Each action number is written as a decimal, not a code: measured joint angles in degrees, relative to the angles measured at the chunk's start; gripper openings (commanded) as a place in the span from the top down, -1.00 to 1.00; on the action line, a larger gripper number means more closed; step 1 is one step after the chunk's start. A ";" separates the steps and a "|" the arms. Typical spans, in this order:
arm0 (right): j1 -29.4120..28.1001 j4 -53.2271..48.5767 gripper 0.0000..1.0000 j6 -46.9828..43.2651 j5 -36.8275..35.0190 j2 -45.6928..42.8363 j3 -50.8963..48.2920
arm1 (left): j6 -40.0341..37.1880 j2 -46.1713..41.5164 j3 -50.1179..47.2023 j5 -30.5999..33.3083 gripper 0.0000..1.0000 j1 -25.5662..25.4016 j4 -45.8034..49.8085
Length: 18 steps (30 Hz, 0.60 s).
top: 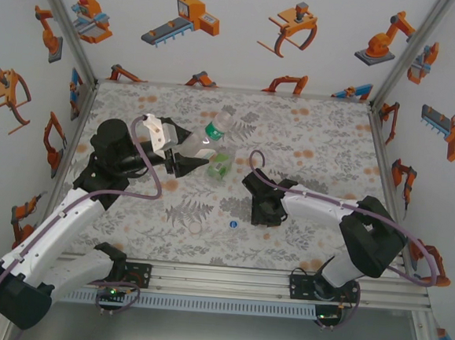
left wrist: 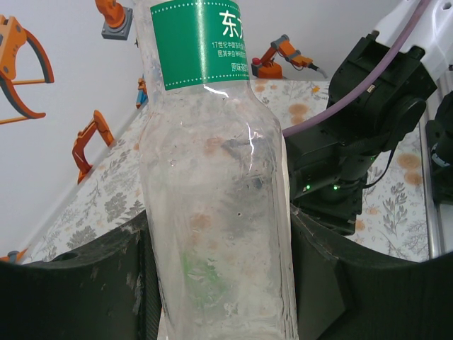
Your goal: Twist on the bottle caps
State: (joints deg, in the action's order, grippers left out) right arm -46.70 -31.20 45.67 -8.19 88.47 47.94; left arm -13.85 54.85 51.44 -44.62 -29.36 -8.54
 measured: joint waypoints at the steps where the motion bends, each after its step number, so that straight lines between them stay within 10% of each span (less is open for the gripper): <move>1: -0.02 0.00 0.12 0.00 -0.02 0.00 0.00 | 0.02 0.00 0.00 0.00 0.96 -0.09 0.00; 18: -0.37 -0.26 0.14 0.00 0.00 0.00 0.02 | -0.46 0.07 0.00 0.00 0.96 -0.59 0.46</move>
State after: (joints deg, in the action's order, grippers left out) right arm -47.07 -31.46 45.67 -8.19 88.47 47.97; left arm -14.31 54.92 51.44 -44.62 -29.95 -8.08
